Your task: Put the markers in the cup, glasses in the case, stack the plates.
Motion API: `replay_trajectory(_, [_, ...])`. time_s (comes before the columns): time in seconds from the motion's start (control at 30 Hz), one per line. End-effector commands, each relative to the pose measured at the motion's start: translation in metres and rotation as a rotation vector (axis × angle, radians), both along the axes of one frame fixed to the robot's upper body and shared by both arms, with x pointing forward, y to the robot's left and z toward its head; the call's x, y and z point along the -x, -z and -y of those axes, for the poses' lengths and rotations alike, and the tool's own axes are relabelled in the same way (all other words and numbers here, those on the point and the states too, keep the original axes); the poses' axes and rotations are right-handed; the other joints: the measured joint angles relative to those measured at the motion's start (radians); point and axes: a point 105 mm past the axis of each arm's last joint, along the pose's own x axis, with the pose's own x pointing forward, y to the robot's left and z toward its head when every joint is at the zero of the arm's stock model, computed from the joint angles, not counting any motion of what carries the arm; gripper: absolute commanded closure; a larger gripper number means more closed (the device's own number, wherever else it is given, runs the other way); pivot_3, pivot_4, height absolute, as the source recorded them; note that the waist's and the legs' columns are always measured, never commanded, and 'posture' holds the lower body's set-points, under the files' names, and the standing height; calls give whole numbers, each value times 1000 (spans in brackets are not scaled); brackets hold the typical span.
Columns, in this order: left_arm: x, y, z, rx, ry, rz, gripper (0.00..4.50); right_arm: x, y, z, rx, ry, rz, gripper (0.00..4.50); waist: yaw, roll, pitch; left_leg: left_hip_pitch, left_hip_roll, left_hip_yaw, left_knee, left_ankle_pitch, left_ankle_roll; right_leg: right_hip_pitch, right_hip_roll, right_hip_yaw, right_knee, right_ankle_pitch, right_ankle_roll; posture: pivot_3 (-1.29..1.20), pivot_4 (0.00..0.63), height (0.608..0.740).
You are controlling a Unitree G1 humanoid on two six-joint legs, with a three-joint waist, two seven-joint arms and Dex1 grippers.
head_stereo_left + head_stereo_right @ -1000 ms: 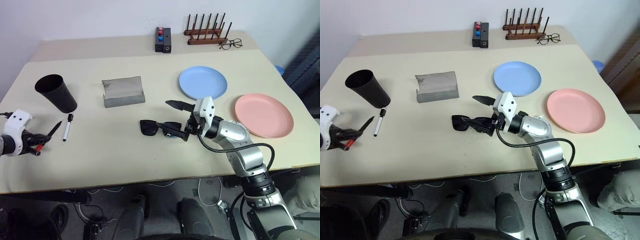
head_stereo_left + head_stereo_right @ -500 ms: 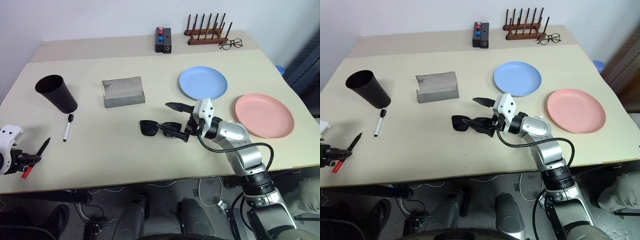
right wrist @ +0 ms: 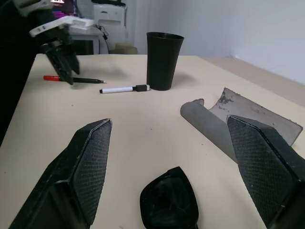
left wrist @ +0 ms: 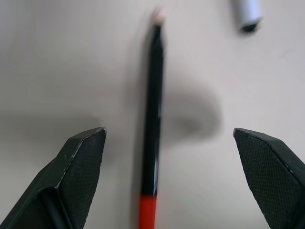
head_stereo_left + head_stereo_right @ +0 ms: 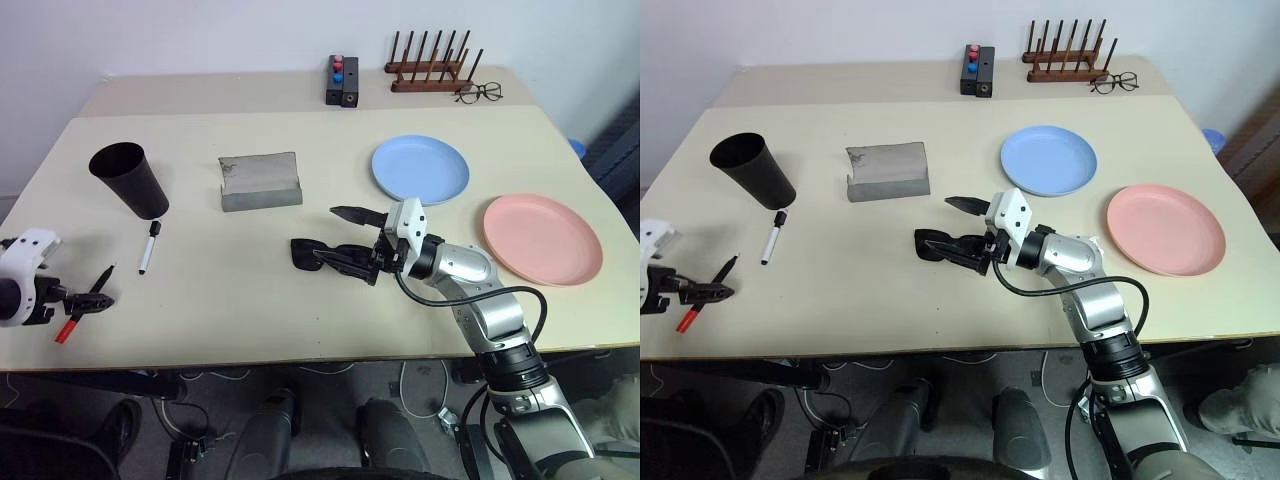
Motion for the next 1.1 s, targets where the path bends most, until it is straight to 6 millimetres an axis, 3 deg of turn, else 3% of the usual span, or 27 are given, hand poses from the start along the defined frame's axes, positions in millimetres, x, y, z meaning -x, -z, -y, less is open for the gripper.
replay_trajectory(0.03, [-6, -10, -4, -43, 63, -25, 76, 4, -10, -4, -15, -15, 44, 577, -1, 0, 0, 0, 0, 0, 0, 0, 0, 0, 0, 0, 0, 0, 1, 0, 150, 740])
replay_trajectory(0.4, [-29, 10, -5, -62, 78, -93, 76, 6, -5, 2, -12, 13, 35, 577, -9, -1, 0, 0, 0, 0, 0, 2, 2, 1, 3, -1, 1, 1, 2, 0, 150, 740])
replay_trajectory(0.5, [-30, 19, -2, -32, 75, -111, 931, 6, -7, 3, -11, 19, 40, 577, -7, 0, 0, 3, 0, 0, 0, 2, 2, 2, 3, -1, 1, 1, 2, 0, 150, 740])
replay_trajectory(0.73, [-24, 25, -2, -1, 86, -148, 4284, 6, -5, 2, -5, 15, 39, 577, -7, 0, 0, 4, -1, 0, 0, 2, 2, 3, 3, -1, 1, 1, 2, 0, 150, 740])
replay_trajectory(0.9, [-19, 8, -3, -3, 113, -113, 4403, 5, -5, 1, -2, 13, 38, 577, -12, 0, 0, 4, 0, 0, 0, 2, 2, 3, 3, 0, 1, 1, 2, 0, 150, 740])
replay_trajectory(1.0, [0, -10, -1, -71, 251, -130, 4403, 4, -4, 2, 5, 12, 38, 577, -20, 0, 0, 3, 0, 1, -1, 2, 2, 3, 3, 1, 1, 1, 2, 0, 150, 740])
replay_trajectory(1.1, [0, -45, 27, -15, 374, -3, 4403, 3, -4, 4, 6, 13, 38, 577, -16, -1, 1, 2, 1, 0, -3, 2, 2, 1, 2, 1, 1, 0, 1, 0, 150, 740])
